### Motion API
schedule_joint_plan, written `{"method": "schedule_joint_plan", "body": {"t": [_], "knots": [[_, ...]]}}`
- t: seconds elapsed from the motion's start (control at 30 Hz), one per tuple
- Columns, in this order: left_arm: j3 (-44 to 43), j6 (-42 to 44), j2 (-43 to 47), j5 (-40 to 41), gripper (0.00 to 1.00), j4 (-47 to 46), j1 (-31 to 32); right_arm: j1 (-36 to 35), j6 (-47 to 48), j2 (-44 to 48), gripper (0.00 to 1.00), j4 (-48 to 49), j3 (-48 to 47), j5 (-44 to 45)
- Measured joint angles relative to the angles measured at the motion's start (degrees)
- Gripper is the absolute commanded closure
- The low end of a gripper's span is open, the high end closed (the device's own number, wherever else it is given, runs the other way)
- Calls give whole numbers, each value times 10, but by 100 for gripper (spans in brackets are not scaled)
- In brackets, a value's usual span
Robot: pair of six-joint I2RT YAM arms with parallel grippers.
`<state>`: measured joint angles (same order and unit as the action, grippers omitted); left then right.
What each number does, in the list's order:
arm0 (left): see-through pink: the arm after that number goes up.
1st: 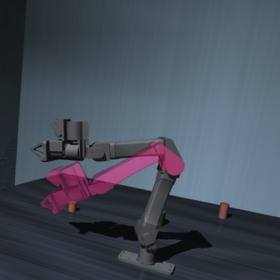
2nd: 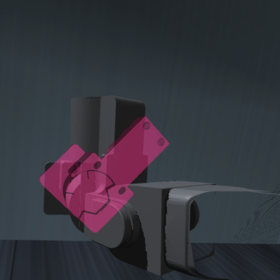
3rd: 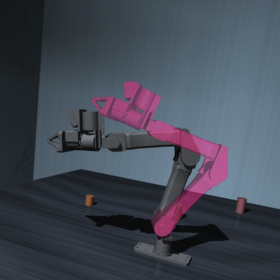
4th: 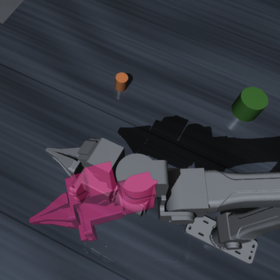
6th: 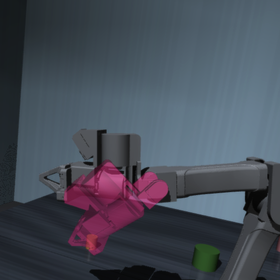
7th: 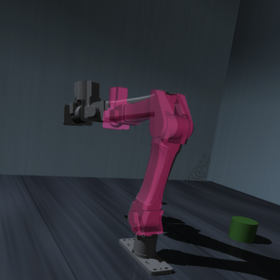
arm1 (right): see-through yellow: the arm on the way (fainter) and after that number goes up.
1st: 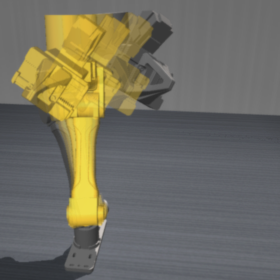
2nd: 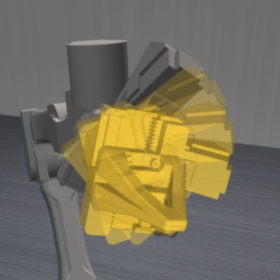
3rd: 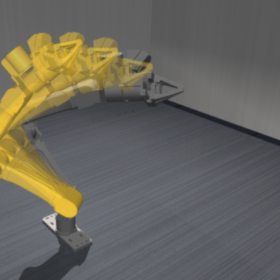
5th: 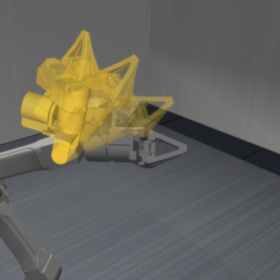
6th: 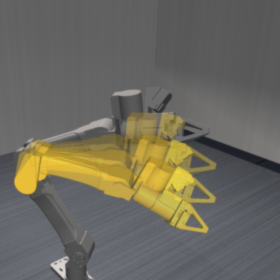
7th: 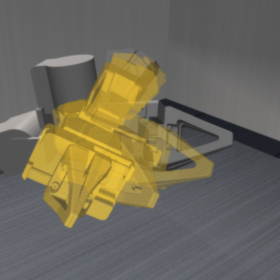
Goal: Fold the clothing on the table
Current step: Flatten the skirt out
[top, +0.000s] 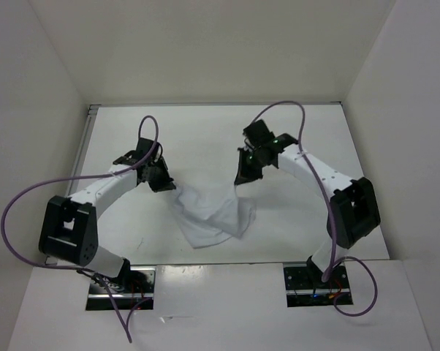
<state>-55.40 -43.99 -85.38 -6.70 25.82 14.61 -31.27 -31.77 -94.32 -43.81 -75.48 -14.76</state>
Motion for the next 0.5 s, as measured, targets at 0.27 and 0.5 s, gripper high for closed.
{"method": "schedule_joint_plan", "body": {"t": [0.27, 0.5], "knots": [[12, -15, 61, -56, 100, -29, 23, 46, 26, -58, 99, -14, -136, 116], [6, -15, -67, -31, 61, -47, 23, 45, 26, -157, 37, -8, -170, 272]]}}
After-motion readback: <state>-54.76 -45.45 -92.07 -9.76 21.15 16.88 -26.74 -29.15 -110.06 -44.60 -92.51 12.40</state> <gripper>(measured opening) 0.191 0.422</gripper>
